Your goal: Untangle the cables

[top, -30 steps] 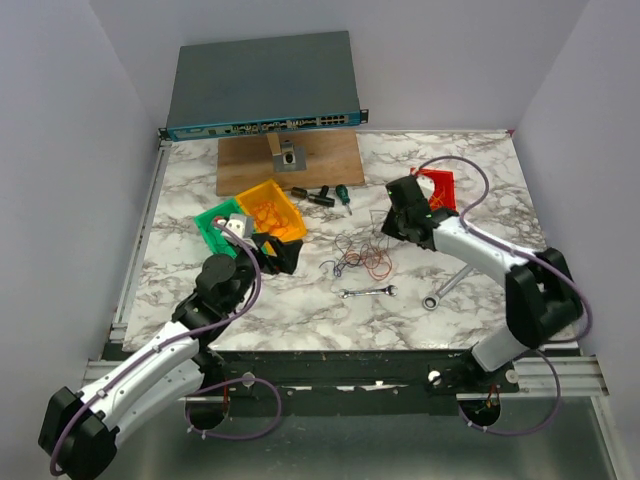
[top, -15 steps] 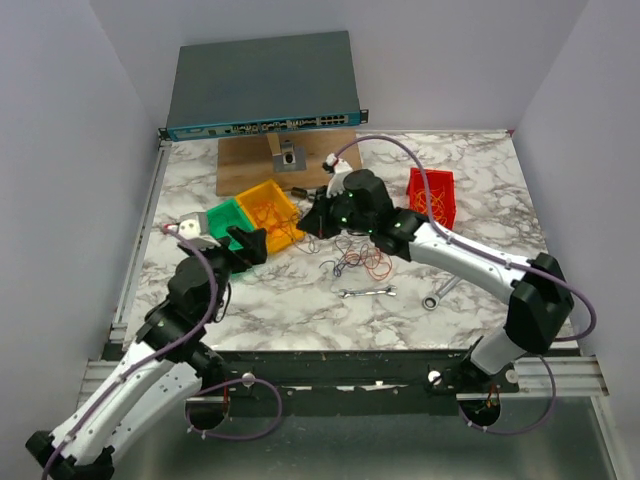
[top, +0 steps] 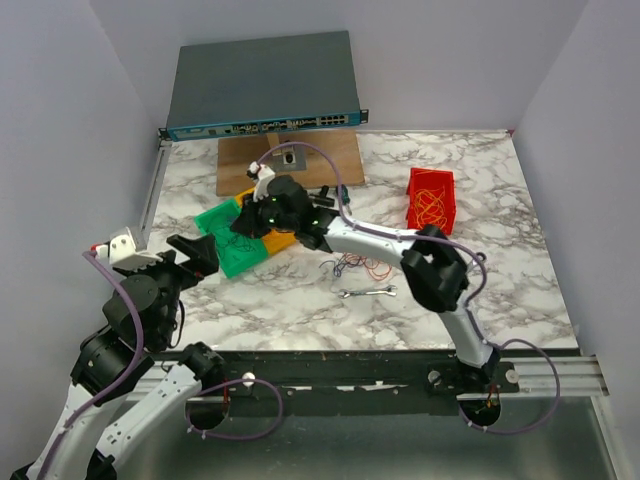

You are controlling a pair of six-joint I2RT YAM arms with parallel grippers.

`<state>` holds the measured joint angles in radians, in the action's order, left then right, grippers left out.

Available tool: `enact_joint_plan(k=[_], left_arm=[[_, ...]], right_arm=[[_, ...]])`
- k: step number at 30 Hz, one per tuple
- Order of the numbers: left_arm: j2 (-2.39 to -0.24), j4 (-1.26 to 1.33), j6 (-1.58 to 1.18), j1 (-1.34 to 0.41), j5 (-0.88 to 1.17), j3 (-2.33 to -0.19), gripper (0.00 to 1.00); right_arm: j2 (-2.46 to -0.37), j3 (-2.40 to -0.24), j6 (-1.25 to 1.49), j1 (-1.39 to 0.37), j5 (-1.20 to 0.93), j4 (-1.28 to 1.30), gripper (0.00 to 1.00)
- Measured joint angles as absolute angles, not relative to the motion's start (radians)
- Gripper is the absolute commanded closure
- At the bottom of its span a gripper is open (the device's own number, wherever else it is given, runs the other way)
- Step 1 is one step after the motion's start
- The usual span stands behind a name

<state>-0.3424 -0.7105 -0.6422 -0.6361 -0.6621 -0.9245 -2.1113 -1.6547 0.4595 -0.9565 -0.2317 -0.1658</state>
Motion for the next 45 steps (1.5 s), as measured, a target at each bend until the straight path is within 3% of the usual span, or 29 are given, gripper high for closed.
enact_joint_plan(k=[5,6,12,17,22,27,32,45], left_arm=[[-0.340,-0.775,-0.633,-0.636,-0.667,-0.925,0.01],[-0.342,-0.784,-0.633,-0.636,-0.667,-0.925,0.01],[-0.362,-0.797,-0.625,-0.636,-0.646,-0.907,0.01],[-0.400,-0.725,-0.592,-0.636,-0.526,-0.846,0.01],[-0.579,-0.599,-0.577,-0.635,-0.316,-0.800,0.01],[-0.818,-0.487,-0.566,-0.642,-0.151,-0.794,0.02],[-1.059,-0.397,-0.518,-0.695,-0.048,-0.828,0.02],[-1.384,-0.253,-0.406,-0.722,0.079,-0.939,0.02]], right_arm=[[-2.350,-1.970,0.477,-0.963,-0.167,-0.061,0.17],[-2.357,-1.977,0.476,-0.963,-0.160,-0.050,0.12],[-2.208,-1.797,0.474,-0.961,-0.112,-0.035,0.13],[-1.908,-1.549,0.448,-0.960,-0.025,-0.008,0.09],[-1.592,-1.287,0.444,-0.905,0.063,0.028,0.24],[-1.397,-1.013,0.461,-0.706,0.075,0.095,0.20],[-1.379,-0.853,0.458,-0.613,0.093,0.199,0.08],[-1.583,-0.884,0.319,-0.619,0.132,0.250,0.04]])
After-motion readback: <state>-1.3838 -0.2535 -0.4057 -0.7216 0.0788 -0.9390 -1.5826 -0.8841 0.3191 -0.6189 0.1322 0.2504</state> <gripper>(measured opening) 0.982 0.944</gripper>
